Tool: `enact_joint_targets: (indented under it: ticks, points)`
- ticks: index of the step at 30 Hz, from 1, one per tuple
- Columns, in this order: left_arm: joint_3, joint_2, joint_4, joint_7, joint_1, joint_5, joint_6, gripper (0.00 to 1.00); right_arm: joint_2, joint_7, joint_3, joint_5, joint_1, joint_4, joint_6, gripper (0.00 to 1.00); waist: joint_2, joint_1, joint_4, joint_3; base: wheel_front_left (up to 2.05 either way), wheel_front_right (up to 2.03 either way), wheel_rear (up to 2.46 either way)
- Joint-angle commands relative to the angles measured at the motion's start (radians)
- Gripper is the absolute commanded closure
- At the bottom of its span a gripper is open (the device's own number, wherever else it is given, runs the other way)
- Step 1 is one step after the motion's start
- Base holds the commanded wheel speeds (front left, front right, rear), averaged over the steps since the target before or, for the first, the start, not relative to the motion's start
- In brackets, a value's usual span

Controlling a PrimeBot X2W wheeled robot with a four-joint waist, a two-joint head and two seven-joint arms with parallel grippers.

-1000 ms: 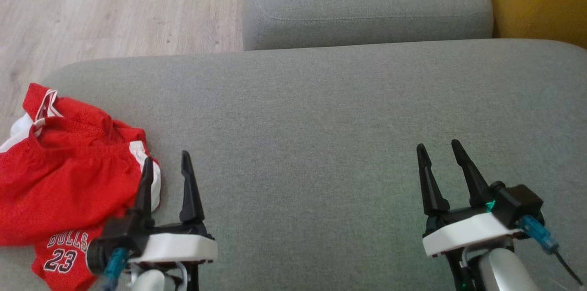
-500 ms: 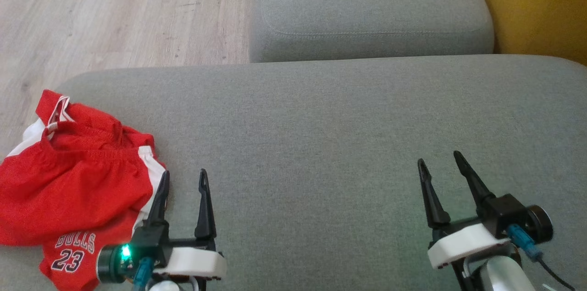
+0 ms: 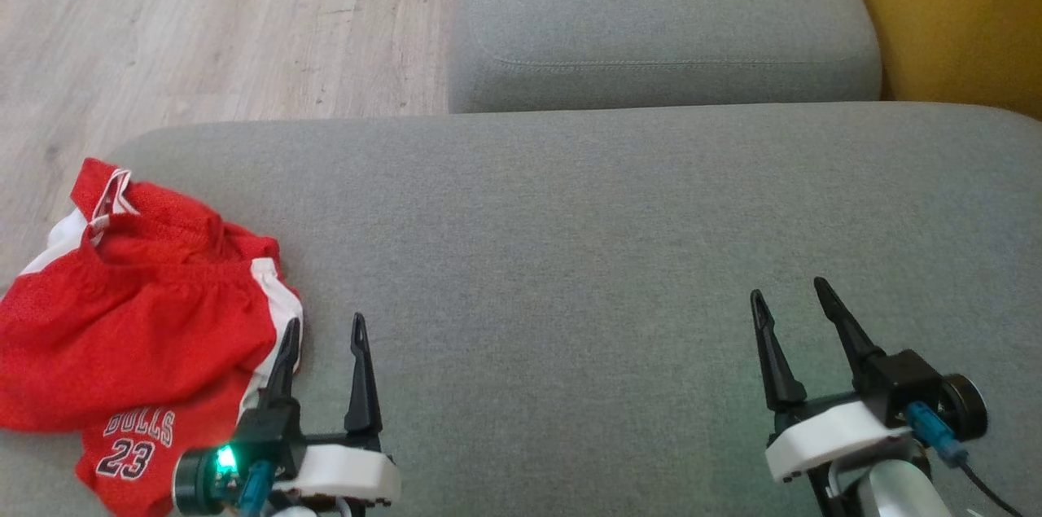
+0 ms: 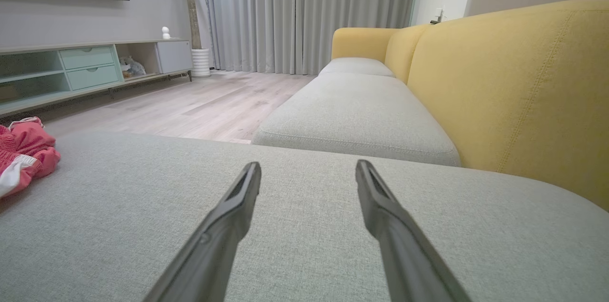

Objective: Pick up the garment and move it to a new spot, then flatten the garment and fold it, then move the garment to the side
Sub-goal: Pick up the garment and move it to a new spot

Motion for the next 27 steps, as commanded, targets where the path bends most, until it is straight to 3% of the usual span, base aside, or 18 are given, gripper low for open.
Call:
enact_joint_targets:
  ticks: [1,7,20,27]
  points:
    - [0.030,0.007,-0.023,-0.010,-0.045,-0.004,0.008,0.00,-0.009,-0.011,0.018,0.007,-0.026,-0.029,-0.001,0.00,-0.0001,0.0000,0.007,0.002,0.00,0.00,0.00]
    - [0.030,0.007,0.010,-0.010,-0.058,-0.002,0.026,0.00,-0.009,-0.011,0.017,0.014,-0.021,-0.027,-0.001,0.00,-0.0001,0.0000,0.061,0.003,0.00,0.00,0.00]
    - [0.074,0.007,0.003,-0.010,-0.067,0.020,0.056,0.00,-0.009,-0.011,0.029,0.032,-0.025,-0.040,-0.001,0.00,-0.0001,0.0000,0.301,0.028,0.00,0.00,0.00]
    - [0.090,0.007,-0.009,-0.010,-0.068,0.012,0.057,0.00,-0.009,-0.011,0.031,0.031,-0.034,-0.044,-0.001,0.00,-0.0001,0.0000,0.389,0.051,0.00,0.00,0.00]
